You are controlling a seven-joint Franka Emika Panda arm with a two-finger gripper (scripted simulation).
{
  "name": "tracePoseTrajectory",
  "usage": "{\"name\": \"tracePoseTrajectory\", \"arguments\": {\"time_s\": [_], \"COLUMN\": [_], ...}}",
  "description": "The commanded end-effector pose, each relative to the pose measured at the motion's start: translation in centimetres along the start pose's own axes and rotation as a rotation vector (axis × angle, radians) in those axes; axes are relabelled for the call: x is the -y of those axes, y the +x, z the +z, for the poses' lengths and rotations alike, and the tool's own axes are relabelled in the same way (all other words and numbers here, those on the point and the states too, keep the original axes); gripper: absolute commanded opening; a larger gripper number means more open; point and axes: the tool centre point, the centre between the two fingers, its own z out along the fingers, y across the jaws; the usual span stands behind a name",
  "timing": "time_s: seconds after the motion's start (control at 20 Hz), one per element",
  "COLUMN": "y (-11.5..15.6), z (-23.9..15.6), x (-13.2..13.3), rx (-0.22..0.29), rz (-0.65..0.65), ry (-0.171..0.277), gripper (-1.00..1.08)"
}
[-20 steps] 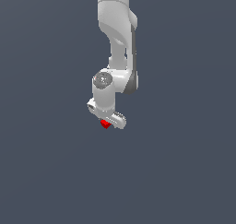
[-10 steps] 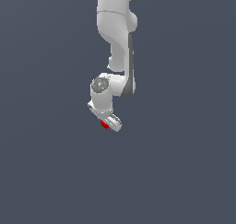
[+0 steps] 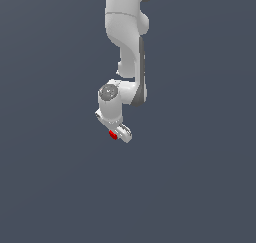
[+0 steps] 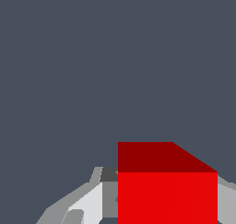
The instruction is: Pick up the red cube and move it to a goal position.
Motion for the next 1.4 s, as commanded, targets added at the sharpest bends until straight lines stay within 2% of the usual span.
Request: {"name": "tracePoseTrajectory", "arguments": {"time_s": [0.0,0.35,0.7,1.0,1.35], "y": [0.0,-0.1,-0.8,-2.0,-3.8], "z": [0.0,-0.4,-2.9,-7.1,-14.2], "x": [0.0,0.0,0.3,0.8,1.5], "rx": [0.000,0.000,0.000,0.001,0.000], "rz": [0.000,0.000,0.000,0.001,0.002], "ry": [0.000,0.000,0.000,0.001,0.000], "gripper": [-1.00,-1.00,-1.00,-1.00,-1.00]}}
